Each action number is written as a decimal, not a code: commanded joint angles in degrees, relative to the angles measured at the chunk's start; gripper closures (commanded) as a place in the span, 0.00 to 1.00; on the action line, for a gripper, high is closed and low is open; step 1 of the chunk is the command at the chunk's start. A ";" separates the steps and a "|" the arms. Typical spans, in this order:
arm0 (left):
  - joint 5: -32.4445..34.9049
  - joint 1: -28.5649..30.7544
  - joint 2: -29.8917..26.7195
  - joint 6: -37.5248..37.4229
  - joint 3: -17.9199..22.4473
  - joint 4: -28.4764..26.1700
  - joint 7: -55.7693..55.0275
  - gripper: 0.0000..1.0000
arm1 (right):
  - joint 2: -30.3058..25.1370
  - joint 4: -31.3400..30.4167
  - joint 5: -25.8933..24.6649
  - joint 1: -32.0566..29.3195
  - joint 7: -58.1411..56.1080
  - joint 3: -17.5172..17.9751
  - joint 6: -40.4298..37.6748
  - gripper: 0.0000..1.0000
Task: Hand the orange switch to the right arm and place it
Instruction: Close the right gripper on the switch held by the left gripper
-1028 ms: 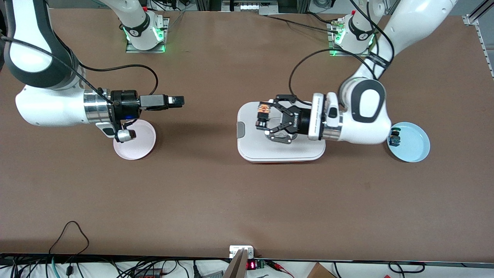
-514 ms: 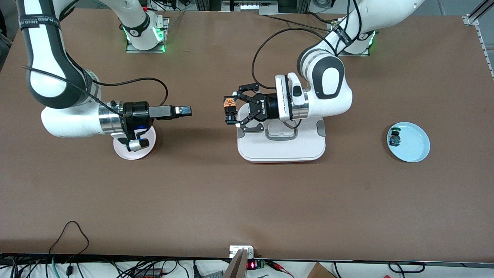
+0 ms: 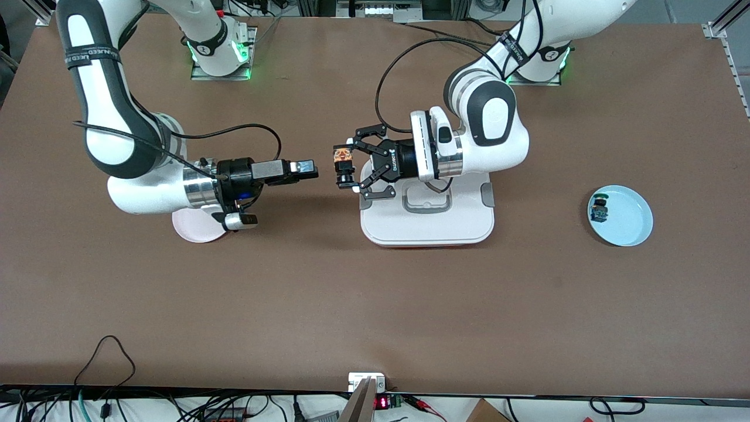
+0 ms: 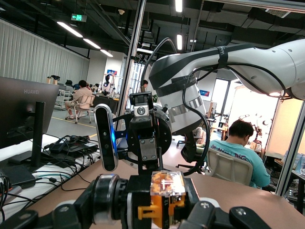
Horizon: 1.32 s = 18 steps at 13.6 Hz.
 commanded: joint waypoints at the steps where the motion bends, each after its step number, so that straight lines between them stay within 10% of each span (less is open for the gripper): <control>1: -2.17 -0.42 -0.32 1.02 0.05 0.58 1.51 0.98 | 0.01 -0.42 2.54 1.92 -1.44 -0.08 0.94 0.00; 12: -2.26 -0.33 -0.41 1.02 -0.03 0.49 1.07 0.98 | 1.33 -0.33 6.85 4.56 -1.61 -0.16 0.86 0.06; 15: -2.26 -0.16 -0.32 0.93 -0.03 0.49 1.07 0.97 | 1.24 -0.33 6.41 4.38 -1.79 -0.16 0.51 0.64; 18: -2.26 -0.25 -0.32 0.93 -0.03 0.40 1.07 0.97 | 1.24 -0.33 6.41 4.30 -1.79 -0.16 0.24 0.93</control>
